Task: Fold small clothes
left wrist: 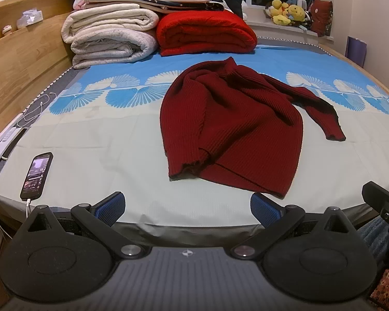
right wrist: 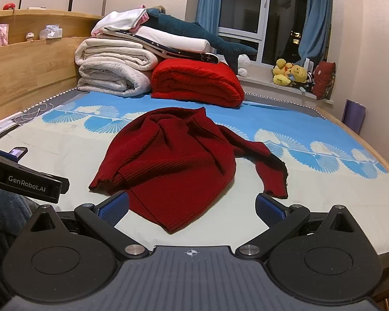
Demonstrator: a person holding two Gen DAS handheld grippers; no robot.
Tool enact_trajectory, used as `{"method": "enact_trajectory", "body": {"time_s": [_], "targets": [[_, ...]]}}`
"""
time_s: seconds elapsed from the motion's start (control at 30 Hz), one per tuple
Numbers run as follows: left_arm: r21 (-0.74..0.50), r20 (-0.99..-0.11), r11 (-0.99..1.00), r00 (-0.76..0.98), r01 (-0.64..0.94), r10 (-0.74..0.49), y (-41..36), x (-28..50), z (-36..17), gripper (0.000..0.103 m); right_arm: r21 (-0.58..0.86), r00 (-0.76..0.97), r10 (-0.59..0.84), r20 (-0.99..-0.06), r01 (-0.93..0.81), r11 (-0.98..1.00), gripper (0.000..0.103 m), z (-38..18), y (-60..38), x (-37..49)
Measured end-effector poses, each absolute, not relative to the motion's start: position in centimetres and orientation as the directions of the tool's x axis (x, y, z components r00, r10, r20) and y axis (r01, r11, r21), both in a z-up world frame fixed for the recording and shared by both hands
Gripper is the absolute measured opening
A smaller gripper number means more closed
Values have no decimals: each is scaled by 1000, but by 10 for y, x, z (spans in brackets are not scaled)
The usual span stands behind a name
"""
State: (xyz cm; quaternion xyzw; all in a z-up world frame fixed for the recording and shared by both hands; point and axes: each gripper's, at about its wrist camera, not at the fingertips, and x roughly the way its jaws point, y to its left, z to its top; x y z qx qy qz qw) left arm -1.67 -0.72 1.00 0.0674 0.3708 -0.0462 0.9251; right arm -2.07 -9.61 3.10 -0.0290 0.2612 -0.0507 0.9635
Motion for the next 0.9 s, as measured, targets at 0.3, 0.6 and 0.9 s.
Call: {"method": "enact_trajectory", "body": {"time_s": [0.3, 0.6, 0.9], "targets": [[88, -694, 987, 719, 138, -39, -6, -18, 11, 103, -80, 857, -113, -502, 84, 993, 102, 31, -96, -21], [87, -693, 986, 720, 139, -40, -8, -18, 11, 103, -76, 856, -107, -506, 79, 994, 102, 29, -94, -20], [87, -694, 987, 719, 135, -38, -8, -18, 10, 103, -73, 854, -105, -509, 78, 994, 102, 28, -93, -20]]}}
